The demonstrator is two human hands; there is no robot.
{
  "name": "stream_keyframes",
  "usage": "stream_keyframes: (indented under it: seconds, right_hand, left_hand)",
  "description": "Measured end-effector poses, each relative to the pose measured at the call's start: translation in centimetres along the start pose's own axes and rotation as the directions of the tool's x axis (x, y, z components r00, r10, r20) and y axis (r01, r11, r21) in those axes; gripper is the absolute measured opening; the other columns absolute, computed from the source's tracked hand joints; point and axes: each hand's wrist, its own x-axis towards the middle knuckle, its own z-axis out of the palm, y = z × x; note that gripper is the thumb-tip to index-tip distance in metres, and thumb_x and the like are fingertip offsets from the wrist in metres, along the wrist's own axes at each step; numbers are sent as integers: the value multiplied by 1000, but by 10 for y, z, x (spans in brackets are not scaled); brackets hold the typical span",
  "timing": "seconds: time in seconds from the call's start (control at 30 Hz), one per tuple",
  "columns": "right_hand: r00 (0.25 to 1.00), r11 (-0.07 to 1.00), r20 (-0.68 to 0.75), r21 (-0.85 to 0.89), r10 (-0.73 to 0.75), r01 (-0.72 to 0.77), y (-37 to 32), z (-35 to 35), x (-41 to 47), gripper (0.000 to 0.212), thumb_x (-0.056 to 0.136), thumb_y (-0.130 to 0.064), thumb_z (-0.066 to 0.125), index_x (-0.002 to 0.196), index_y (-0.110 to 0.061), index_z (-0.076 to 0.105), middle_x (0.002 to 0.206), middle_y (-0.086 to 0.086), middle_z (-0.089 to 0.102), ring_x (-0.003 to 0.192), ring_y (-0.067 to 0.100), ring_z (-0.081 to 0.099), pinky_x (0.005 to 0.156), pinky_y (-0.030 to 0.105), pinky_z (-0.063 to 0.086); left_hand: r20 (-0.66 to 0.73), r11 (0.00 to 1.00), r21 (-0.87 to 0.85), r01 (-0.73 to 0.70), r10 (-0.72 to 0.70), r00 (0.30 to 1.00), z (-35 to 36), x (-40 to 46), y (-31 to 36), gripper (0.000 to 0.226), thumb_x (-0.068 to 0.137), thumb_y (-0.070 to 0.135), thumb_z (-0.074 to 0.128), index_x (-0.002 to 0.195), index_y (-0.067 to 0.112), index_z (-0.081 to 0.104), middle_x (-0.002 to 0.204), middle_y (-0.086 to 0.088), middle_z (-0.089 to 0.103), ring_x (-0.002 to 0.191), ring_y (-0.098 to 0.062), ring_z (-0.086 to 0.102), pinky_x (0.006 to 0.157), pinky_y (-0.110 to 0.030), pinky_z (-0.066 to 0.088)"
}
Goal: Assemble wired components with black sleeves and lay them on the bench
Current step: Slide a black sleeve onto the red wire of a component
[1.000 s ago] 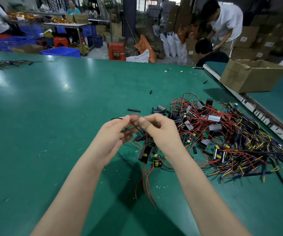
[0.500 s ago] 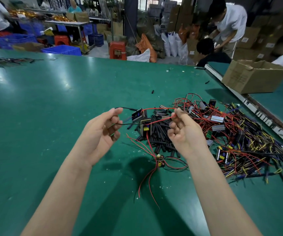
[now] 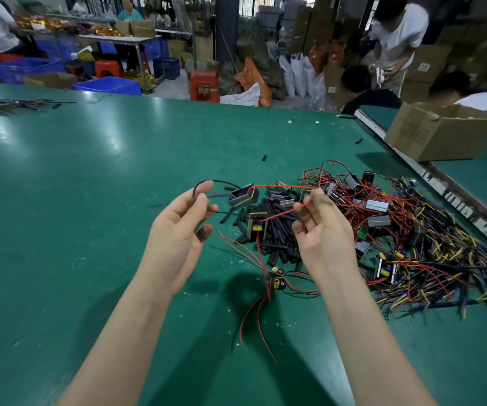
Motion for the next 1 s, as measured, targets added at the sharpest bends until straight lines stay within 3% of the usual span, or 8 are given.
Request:
stream_keyframes:
  seconds: [0.1, 0.2, 0.33, 0.5, 0.63, 0.8, 0.87, 1.0]
  right_hand:
    - [987, 955, 106, -256, -125, 148, 0, -4, -4, 9, 93, -14, 57, 86, -16, 62, 69, -8, 63, 68, 6, 58, 58, 19, 42]
    - [942, 779, 247, -534, -227, 328, 5, -12, -8, 5, 90, -17, 63, 85, -18, 65, 72, -8, 62, 68, 4, 54, 60, 16, 44]
    - [906, 630, 385, -663, -175, 404, 24, -22, -9, 9, 89, -23, 67, 80, -26, 64, 68, -17, 59, 64, -2, 49, 63, 13, 39]
    - [900, 426, 409, -794, -151, 433, 46, -28, -2, 10, 92, -36, 61, 83, -32, 60, 74, -7, 58, 66, 1, 48, 64, 18, 38]
    - [919, 148, 382, -919, 95, 366, 41, -38, 11, 22, 91, -50, 54, 84, -30, 58, 69, -8, 57, 61, -2, 49, 56, 15, 37]
    - [886, -259, 304, -877, 351, 404, 42, -60, 14, 37, 83, -49, 66, 110, -25, 58, 104, -3, 49, 102, 19, 51, 87, 33, 44]
    - [888, -261, 323, -872, 327, 414, 46, -67, 11, 36, 85, -44, 66, 113, -23, 58, 110, -1, 46, 108, 22, 48, 93, 33, 42]
    - [873, -189, 396, -870, 285, 456, 43, -69, 7, 20, 87, -26, 65, 106, -21, 60, 100, -7, 40, 102, 19, 52, 79, 27, 37]
  left_hand:
    - [-44, 934, 326, -149, 172, 984, -4, 2, -9, 19, 78, 40, 59, 87, 28, 71, 79, 13, 69, 79, 3, 59, 71, -14, 45]
    - [-50, 858, 454, -238, 292, 955, -8, 2, -18, 17, 80, 44, 58, 78, 31, 70, 90, 10, 65, 84, 3, 58, 82, -16, 44]
    - [14, 854, 456, -249, 273, 962, -7, -1, -28, 21, 85, 39, 55, 79, 25, 69, 104, 10, 68, 92, 4, 60, 79, -7, 42]
    - [116, 816, 536, -217, 184, 976, -10, -3, -41, 25, 84, 36, 55, 91, 17, 69, 84, 13, 73, 79, 4, 64, 71, -7, 44]
    - [-29, 837, 533, -120, 160, 987, -19, 2, -48, 21, 93, 33, 51, 86, 21, 68, 80, 16, 72, 76, 0, 66, 63, -9, 45]
    - [-115, 862, 501, -82, 160, 980, -26, 6, -53, 12, 98, 21, 49, 91, 23, 59, 87, 15, 72, 73, -3, 66, 63, -10, 46]
    - [-169, 889, 455, -55, 147, 975, -27, 7, -54, 16, 101, 23, 43, 93, 23, 57, 90, 12, 72, 71, -4, 65, 58, -12, 45]
    - [-253, 966, 259, 8, 60, 966, -25, 7, -56, 25, 104, 24, 34, 91, 22, 55, 88, 7, 72, 68, -6, 62, 56, -19, 39]
